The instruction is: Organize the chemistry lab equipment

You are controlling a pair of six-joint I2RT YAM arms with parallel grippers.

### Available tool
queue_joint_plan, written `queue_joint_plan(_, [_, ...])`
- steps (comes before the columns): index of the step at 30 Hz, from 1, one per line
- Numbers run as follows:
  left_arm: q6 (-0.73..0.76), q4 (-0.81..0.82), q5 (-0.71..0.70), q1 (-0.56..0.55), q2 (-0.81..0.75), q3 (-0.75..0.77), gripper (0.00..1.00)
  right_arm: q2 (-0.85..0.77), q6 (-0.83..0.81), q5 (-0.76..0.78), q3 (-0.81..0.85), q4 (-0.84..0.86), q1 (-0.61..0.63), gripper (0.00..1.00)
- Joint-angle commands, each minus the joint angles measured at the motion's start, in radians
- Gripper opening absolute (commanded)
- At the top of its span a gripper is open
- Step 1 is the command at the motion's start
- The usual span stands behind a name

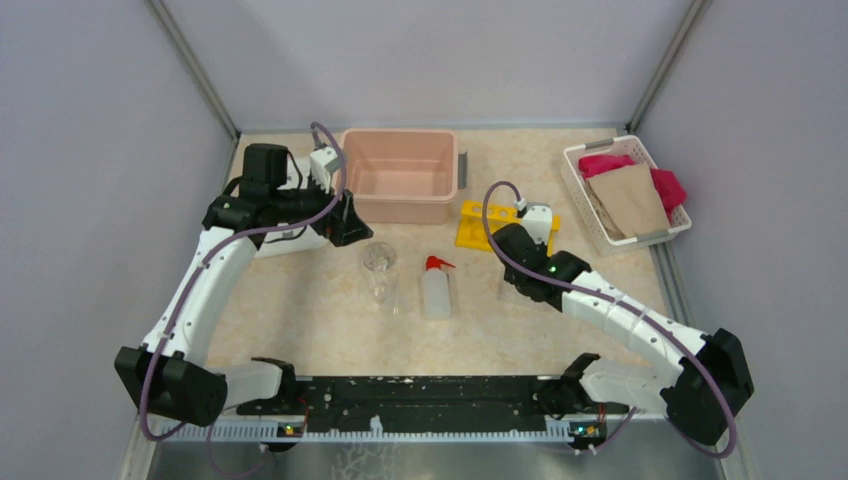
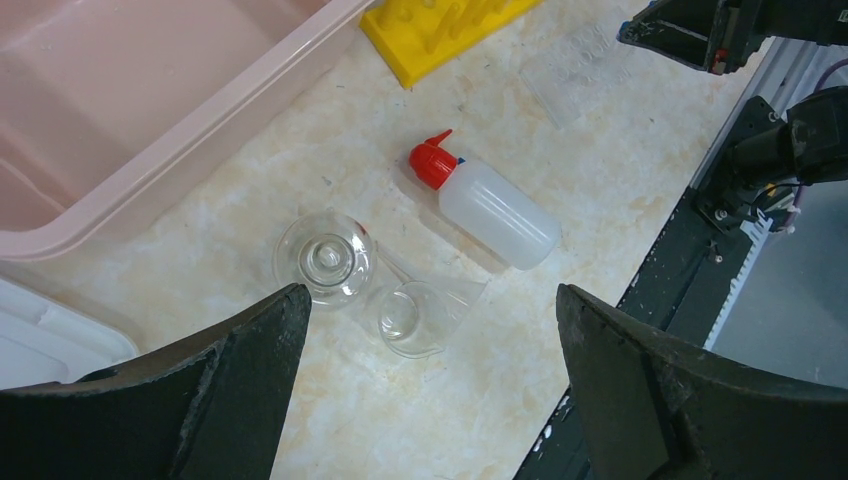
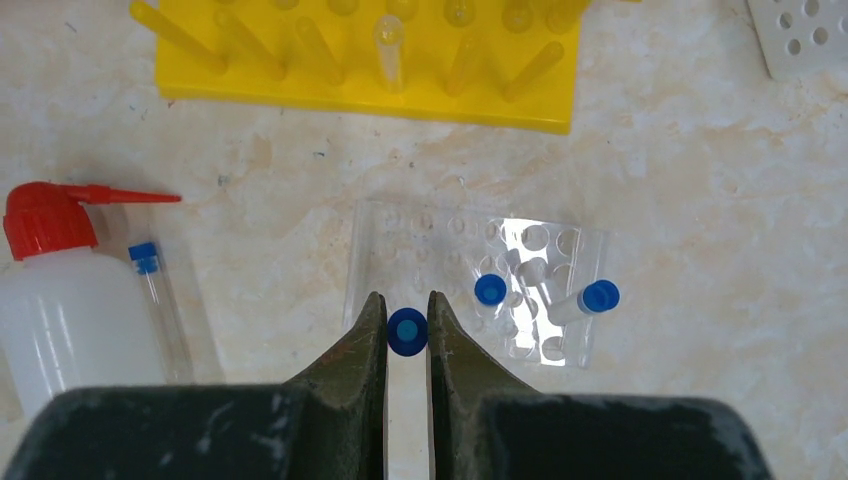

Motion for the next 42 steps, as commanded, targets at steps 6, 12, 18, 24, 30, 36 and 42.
queue_joint_plan(6, [0.002, 0.019, -0.007, -0.005, -0.014, -0.003, 0.99, 0.044, -0.021, -0.019, -0.016, 0.145, -0.026, 0.0])
queue_joint_plan(12, [0.004, 0.023, -0.01, -0.005, -0.015, -0.004, 0.99, 0.071, -0.017, -0.028, -0.035, 0.163, -0.027, 0.0])
queue_joint_plan(18, [0.003, 0.034, 0.008, -0.004, -0.022, -0.01, 0.99, 0.073, -0.016, -0.02, -0.051, 0.187, -0.029, 0.0])
queue_joint_plan(24, [0.004, 0.031, 0.0, -0.004, -0.021, -0.006, 0.99, 0.081, -0.022, -0.02, -0.057, 0.21, -0.034, 0.0])
queue_joint_plan(30, [0.006, 0.031, -0.002, -0.005, -0.022, -0.008, 0.99, 0.075, -0.029, 0.009, -0.057, 0.221, -0.035, 0.0])
queue_joint_plan(36, [0.007, 0.031, -0.006, -0.004, -0.023, -0.009, 0.99, 0.073, -0.035, 0.021, -0.07, 0.25, -0.04, 0.0])
queue_joint_plan(42, [0.01, 0.031, -0.01, -0.005, -0.022, -0.008, 0.99, 0.101, -0.035, 0.021, -0.088, 0.275, -0.044, 0.0])
